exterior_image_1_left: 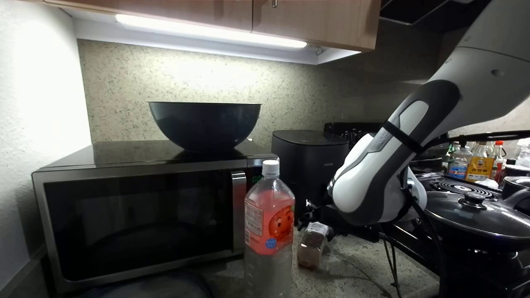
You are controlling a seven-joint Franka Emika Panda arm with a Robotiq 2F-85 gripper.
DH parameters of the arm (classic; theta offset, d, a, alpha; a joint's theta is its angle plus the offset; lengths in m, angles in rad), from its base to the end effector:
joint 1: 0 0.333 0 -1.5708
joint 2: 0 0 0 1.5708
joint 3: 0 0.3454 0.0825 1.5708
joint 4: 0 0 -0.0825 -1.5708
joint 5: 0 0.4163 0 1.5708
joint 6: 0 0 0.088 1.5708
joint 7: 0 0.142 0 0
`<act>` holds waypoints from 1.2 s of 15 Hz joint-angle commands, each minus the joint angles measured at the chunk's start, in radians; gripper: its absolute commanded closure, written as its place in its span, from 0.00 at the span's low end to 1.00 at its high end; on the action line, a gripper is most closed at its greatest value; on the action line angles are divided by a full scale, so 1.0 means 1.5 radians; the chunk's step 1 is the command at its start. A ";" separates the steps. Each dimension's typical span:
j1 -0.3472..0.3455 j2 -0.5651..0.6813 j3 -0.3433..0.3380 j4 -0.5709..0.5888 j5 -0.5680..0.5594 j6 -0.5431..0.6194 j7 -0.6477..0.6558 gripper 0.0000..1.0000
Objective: Put the right bottle on the top of the microwave
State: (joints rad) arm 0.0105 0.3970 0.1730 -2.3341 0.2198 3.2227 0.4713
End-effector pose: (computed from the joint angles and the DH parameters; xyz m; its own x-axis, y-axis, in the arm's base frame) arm 0.5880 0.0889 0.1883 0.7753 -0.5368 0.3329 -0.4316 -0.8350 -0.3412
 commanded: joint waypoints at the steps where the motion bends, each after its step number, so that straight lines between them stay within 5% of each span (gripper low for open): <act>1: 0.017 0.002 -0.018 0.001 0.036 -0.012 -0.022 0.00; 6: 0.032 0.016 -0.052 0.001 0.049 -0.020 -0.015 0.00; 7: 0.035 0.019 -0.059 0.001 0.051 -0.022 -0.014 0.25; 14: 0.058 0.017 -0.086 0.000 0.051 -0.026 -0.017 0.62; 18: 0.162 -0.023 -0.178 -0.028 0.009 -0.010 -0.001 0.70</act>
State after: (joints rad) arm 0.1416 0.4189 0.0066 -2.3370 0.2629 3.2058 0.4714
